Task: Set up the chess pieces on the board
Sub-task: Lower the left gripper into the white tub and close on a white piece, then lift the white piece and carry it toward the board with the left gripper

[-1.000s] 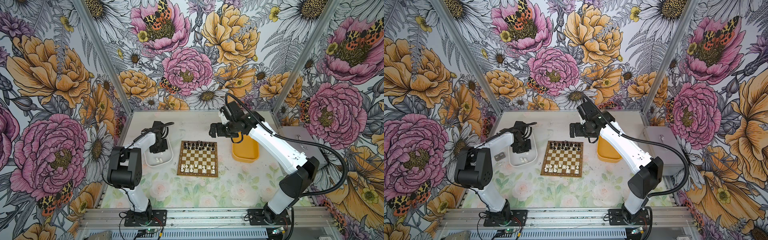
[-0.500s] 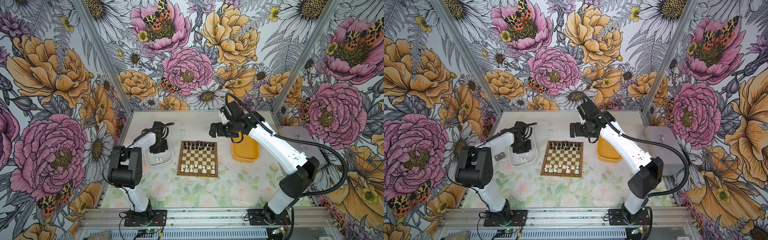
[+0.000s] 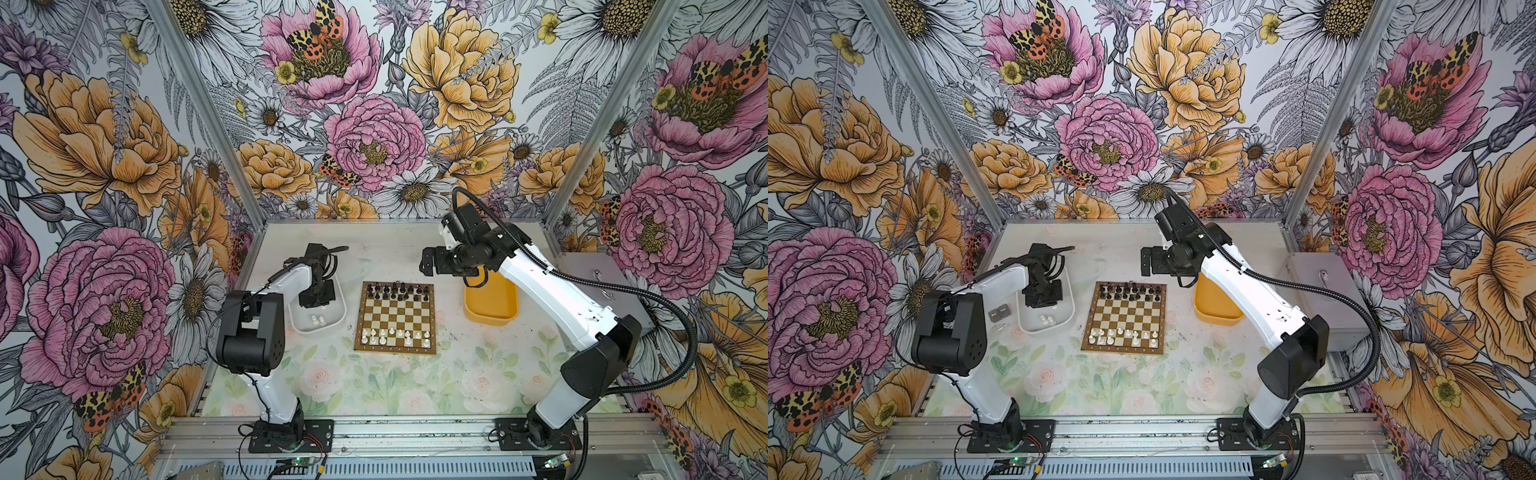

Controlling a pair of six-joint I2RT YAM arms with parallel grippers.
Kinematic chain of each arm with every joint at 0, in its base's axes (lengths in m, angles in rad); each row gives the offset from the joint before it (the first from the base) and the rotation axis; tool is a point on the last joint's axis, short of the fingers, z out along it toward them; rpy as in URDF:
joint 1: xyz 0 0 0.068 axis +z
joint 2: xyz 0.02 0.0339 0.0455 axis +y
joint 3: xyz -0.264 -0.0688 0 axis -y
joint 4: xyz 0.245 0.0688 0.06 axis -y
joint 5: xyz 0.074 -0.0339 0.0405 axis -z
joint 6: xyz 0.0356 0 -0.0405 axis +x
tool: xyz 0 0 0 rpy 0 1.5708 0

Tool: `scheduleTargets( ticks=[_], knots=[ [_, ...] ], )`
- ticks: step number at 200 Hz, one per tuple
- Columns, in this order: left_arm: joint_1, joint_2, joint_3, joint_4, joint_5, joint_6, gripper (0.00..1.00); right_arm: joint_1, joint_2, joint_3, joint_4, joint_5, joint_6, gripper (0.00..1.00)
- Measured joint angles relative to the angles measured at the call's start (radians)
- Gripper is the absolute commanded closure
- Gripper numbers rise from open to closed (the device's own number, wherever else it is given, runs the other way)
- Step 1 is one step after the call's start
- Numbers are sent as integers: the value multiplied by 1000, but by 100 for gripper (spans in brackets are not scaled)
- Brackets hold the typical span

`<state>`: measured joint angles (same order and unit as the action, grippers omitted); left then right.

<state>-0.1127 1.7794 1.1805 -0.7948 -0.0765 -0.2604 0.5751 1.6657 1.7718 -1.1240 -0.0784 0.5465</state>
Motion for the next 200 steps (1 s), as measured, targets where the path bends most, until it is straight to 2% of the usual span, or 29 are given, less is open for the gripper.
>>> scheduleTargets(
  ticks=[78,139,167,200],
  knots=[
    [0,8,13,-1,6,6,95,0,-22,-7,0,4,11,0],
    [-16,-39,47,-63,7,2,96,2,-43,-28,0,4,11,0],
    [-99,-134,103,-130,-5,-22,96,6,-90,-72,0,4,11,0],
    [-283,-273,137,-183,-22,-109,96,14,-199,-171,0,3,11,0]
  ],
)
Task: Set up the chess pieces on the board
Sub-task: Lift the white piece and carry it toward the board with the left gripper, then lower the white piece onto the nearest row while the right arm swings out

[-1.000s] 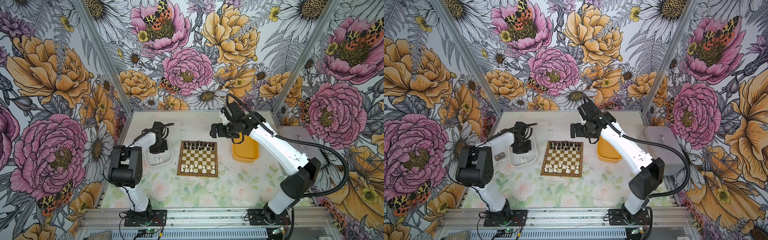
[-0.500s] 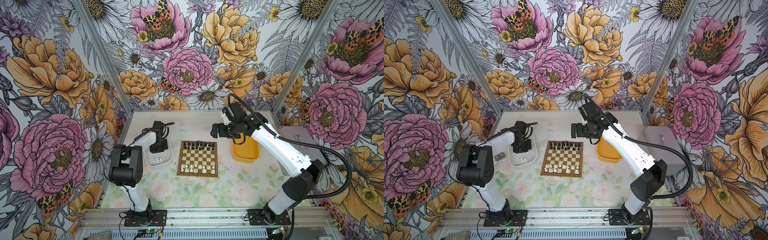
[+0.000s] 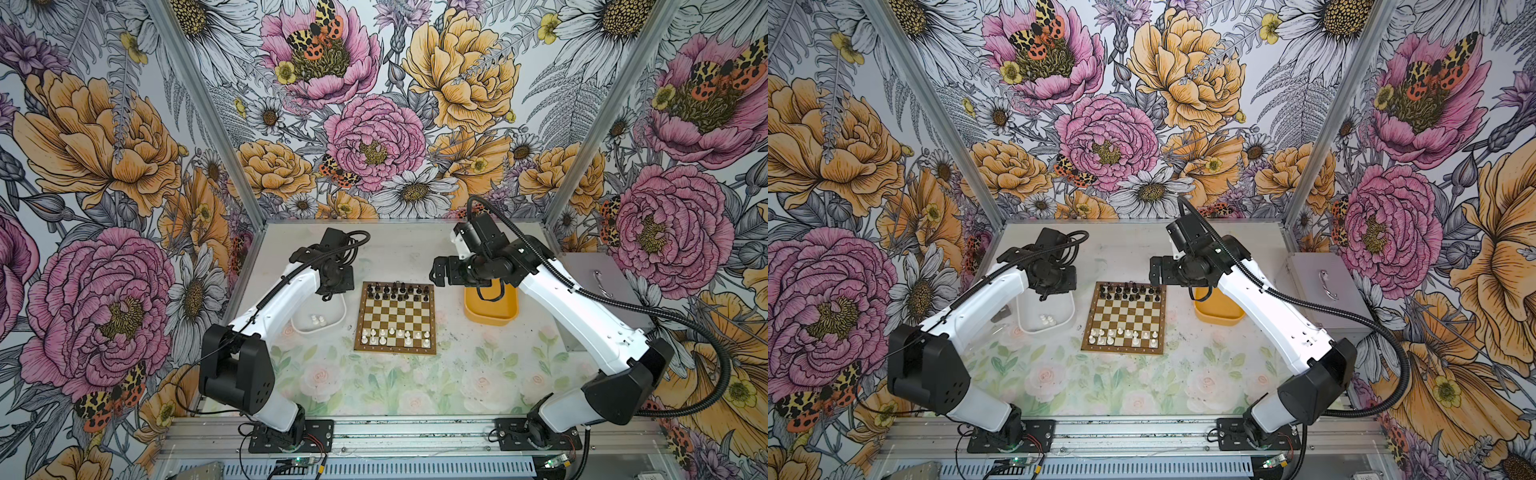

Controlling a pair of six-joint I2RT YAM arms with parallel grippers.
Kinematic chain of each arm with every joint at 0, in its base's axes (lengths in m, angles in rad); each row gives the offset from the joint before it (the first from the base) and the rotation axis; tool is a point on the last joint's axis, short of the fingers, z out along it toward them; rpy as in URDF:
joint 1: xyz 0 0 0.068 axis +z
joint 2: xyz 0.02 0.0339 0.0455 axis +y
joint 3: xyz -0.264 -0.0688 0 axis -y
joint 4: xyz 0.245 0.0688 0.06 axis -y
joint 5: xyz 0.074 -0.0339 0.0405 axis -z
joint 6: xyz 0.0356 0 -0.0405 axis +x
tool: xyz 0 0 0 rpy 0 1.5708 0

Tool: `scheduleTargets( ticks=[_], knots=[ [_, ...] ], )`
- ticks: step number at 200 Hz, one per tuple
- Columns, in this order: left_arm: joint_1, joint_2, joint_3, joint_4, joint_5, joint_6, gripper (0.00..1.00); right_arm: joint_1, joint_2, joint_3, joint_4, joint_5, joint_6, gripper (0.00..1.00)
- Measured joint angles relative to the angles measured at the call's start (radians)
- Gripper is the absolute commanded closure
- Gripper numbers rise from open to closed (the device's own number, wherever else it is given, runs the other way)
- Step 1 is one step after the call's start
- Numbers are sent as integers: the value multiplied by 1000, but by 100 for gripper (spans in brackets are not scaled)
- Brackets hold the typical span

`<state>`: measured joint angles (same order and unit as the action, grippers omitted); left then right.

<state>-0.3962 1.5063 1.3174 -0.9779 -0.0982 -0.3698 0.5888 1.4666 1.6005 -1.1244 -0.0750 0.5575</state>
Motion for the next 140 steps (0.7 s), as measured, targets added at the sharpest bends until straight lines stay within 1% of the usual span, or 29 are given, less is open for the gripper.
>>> scheduleTargets(
  ticks=[41,63,80,97,110,140],
  knots=[
    [-293,-90,-41,-38,-38,-197,95,5,-195,-162,-2,0,5,0],
    [-450,-85,-65,-52,-70,-307,96,6,-297,-237,-13,0,18,0],
    [-554,-60,-67,-58,-96,-378,96,8,-360,-273,-28,0,29,0],
    [-632,-21,-66,-59,-119,-439,95,10,-407,-293,-41,0,35,0],
    [-674,13,-64,-59,-134,-471,95,10,-437,-306,-50,0,41,0],
    [-723,108,-33,-63,-158,-506,95,15,-486,-316,-76,4,54,0]
  ],
)
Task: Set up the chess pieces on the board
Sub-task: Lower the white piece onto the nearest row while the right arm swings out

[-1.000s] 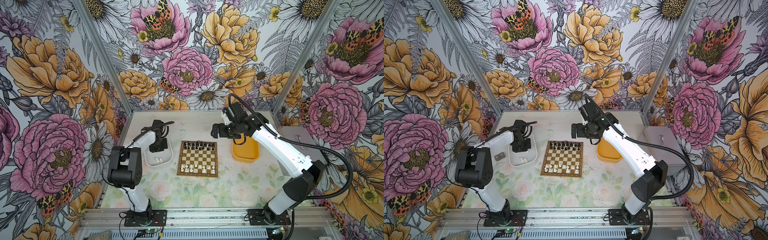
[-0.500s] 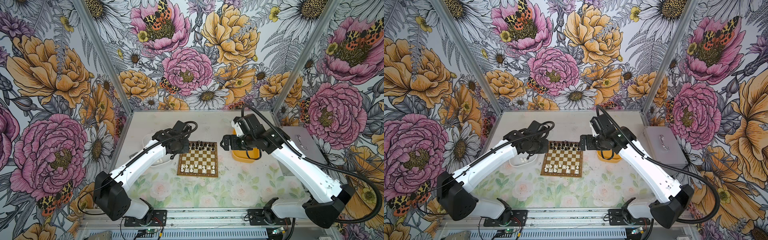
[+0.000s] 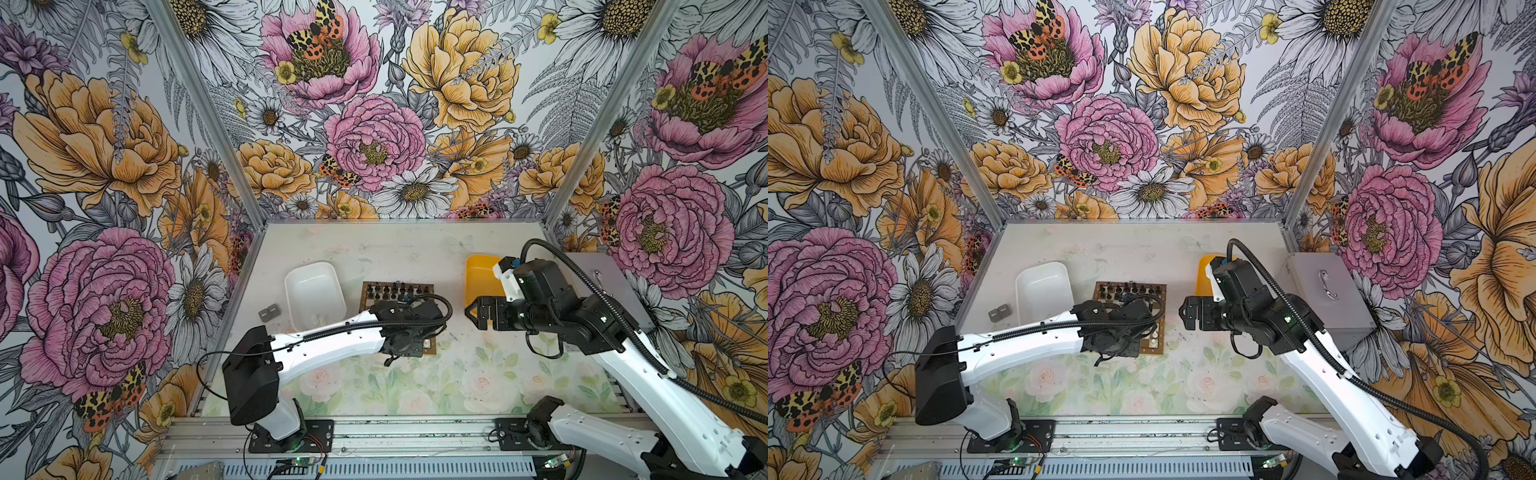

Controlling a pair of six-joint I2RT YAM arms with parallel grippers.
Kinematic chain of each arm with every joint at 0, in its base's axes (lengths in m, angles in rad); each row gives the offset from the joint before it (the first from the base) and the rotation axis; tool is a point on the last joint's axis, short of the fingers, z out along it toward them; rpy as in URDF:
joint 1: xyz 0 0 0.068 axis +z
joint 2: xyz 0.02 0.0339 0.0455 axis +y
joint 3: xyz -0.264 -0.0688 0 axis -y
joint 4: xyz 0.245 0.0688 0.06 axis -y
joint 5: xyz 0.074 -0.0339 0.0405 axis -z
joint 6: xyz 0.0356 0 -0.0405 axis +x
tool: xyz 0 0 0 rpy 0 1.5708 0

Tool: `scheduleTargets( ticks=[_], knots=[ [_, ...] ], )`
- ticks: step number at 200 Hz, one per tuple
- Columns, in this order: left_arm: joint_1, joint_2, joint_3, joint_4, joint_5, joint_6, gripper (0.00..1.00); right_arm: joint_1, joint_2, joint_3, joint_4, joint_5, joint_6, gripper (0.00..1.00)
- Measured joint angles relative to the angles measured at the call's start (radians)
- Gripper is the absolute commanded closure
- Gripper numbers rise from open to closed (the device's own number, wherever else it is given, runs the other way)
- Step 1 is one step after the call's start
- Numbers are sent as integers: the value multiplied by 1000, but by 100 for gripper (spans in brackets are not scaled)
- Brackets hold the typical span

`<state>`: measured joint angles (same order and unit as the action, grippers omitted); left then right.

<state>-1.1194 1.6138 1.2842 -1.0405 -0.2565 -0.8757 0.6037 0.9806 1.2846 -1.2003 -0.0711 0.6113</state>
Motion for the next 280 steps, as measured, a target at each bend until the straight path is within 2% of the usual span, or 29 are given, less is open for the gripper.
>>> scheduleTargets(
  ticks=[83,184,280],
  knots=[
    [-24,182,64,61,-5,4,95,0,-66,0,-78,50,14,0],
    [56,247,64,115,11,72,96,0,-69,3,-107,87,26,0],
    [63,305,128,129,51,109,96,-10,-68,5,-122,94,25,0]
  ],
)
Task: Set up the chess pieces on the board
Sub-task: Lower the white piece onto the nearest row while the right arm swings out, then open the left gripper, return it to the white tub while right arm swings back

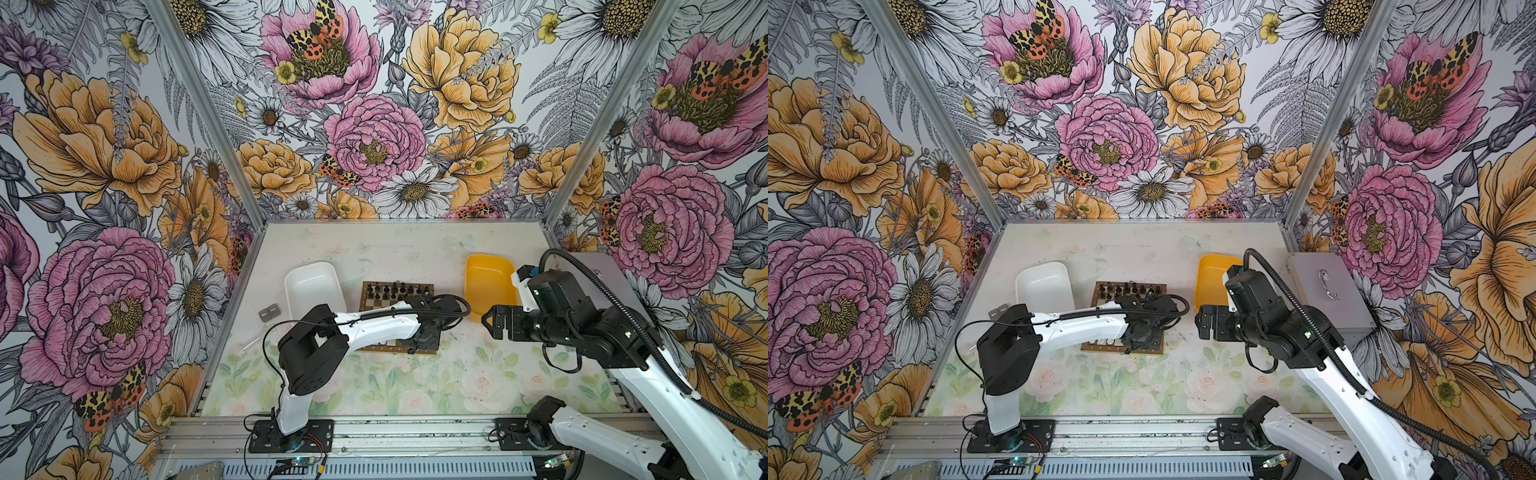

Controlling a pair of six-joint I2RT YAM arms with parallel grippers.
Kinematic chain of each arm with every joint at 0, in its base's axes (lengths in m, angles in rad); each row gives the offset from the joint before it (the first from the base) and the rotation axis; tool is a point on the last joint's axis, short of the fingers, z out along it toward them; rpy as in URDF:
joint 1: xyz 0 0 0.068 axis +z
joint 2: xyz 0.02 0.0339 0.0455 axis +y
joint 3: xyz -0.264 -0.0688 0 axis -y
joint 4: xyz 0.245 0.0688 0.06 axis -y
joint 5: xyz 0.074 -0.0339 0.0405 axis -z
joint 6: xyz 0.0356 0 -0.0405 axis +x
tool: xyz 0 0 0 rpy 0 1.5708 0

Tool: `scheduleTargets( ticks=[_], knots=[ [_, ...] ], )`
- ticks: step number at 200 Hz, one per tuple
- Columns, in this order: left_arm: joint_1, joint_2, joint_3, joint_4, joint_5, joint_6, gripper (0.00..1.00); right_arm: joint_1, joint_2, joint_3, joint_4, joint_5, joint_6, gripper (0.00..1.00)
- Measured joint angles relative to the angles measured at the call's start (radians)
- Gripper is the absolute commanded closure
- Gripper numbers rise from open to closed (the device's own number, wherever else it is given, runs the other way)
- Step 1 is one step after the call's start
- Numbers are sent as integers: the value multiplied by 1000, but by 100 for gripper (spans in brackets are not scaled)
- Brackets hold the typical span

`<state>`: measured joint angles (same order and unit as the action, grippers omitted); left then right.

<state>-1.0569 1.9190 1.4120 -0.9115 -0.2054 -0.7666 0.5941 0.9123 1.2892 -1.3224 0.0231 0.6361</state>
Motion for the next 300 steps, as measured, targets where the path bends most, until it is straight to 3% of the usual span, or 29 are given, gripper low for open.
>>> scheduleTargets(
  ticks=[114,210,300],
  knots=[
    [15,3,-1,0,13,1,91,-20,12,10,-6,0,-8,0],
    [15,-7,-17,-2,14,14,65,-25,13,10,-6,-1,-8,0],
    [52,-204,39,-76,-38,14,60,-25,53,15,-5,-8,-10,0]
  ],
)
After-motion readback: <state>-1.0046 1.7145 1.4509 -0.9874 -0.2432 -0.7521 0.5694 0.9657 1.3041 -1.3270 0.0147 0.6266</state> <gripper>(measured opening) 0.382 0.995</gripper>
